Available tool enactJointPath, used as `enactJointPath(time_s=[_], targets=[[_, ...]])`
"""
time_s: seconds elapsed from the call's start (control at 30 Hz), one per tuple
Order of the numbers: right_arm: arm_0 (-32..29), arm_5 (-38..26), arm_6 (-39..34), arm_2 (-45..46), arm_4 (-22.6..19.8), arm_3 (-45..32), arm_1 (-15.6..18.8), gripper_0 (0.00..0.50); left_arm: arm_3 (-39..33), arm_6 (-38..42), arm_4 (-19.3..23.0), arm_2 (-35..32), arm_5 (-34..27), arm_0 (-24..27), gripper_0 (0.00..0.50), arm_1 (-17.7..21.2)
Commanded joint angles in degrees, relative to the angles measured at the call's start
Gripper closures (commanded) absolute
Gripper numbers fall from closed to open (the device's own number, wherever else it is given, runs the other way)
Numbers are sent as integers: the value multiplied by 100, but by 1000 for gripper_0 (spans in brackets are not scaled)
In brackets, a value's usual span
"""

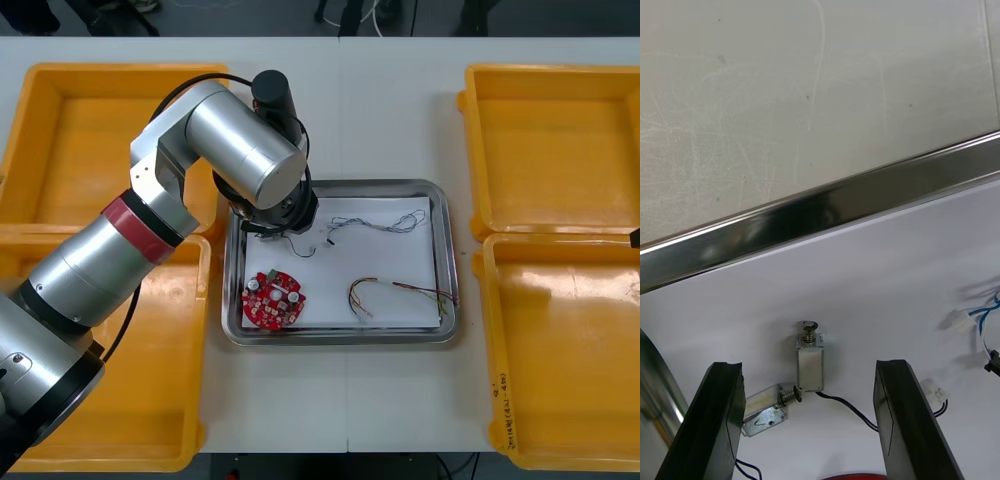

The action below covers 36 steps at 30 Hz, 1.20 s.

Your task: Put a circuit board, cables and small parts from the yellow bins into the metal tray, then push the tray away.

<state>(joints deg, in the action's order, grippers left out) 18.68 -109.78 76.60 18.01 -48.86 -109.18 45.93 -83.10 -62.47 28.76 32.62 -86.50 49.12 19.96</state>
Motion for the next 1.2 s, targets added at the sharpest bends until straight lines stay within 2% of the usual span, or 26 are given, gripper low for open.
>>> enactJointPath(time_s=[0.03, 0.3, 0.77, 0.93, 1.2], targets=[[-58, -22, -216, -8, -53, -121, -5, 0, -347, 332, 78, -335, -218, -8, 0, 35], [-58, -22, -224, -8, -114, -121, -5, 0, -962, 209, 113, -924, -1106, 1, 0, 237], [-93, -22, -251, -8, -123, -121, -5, 0, -1718, -73, 631, -2058, -2318, 1, 0, 869], [-84, -22, -251, -8, -123, -121, -5, 0, -1771, -196, 886, -2366, -2350, 1, 0, 1107], [-84, -22, -251, -8, -123, -121, -5, 0, -1806, -679, 939, -2937, -2350, -52, 0, 1300]])
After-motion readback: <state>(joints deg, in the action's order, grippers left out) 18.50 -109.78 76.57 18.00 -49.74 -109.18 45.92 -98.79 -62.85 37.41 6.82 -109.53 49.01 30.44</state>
